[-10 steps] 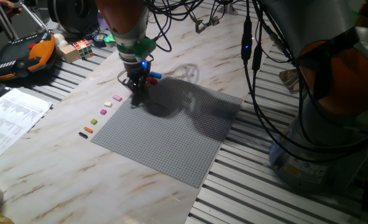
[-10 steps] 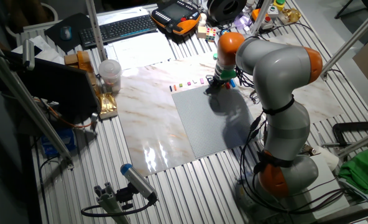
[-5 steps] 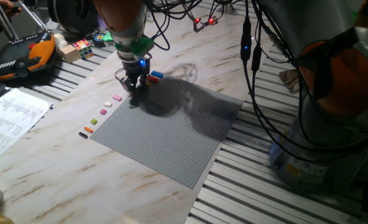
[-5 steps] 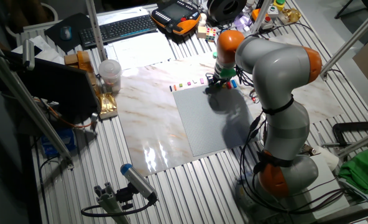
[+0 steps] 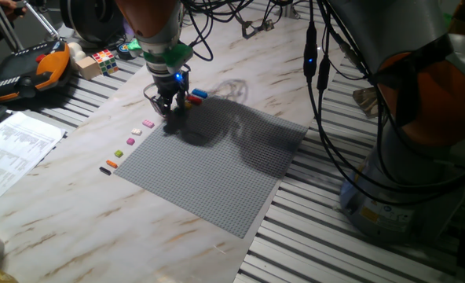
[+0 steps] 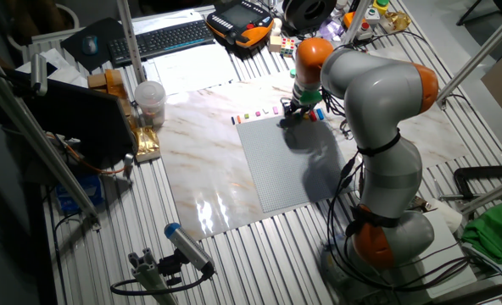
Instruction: Build with small Lego blocks
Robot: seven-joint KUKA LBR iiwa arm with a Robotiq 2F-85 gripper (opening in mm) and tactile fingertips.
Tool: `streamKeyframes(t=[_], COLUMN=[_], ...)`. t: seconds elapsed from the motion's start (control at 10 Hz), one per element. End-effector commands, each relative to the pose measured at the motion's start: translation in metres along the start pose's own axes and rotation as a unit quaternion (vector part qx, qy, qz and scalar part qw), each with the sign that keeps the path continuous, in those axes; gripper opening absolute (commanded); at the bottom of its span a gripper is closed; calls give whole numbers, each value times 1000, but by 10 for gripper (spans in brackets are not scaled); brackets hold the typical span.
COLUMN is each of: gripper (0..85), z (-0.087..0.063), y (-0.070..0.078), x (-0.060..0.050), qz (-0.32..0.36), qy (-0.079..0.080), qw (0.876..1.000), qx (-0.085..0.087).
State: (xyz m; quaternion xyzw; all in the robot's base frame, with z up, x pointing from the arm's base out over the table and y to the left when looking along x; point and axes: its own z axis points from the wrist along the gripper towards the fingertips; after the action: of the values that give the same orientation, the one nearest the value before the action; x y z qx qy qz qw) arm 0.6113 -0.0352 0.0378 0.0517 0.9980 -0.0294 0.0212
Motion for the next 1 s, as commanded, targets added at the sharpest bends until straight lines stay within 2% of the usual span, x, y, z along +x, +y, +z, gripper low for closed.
streamKeyframes(t=[0.0, 0.2, 0.3, 0.6, 0.9], gripper=[457, 247, 190, 107, 90], z=[-1, -1, -1, 2, 2], y=[1, 1, 1, 1, 0], x=[0, 2, 2, 4, 5], qz=[0, -4, -6, -10, -13], qy=[2, 5, 8, 14, 17], qw=[1000, 1000, 1000, 1000, 1000], qx=[0, -2, -2, -7, -7])
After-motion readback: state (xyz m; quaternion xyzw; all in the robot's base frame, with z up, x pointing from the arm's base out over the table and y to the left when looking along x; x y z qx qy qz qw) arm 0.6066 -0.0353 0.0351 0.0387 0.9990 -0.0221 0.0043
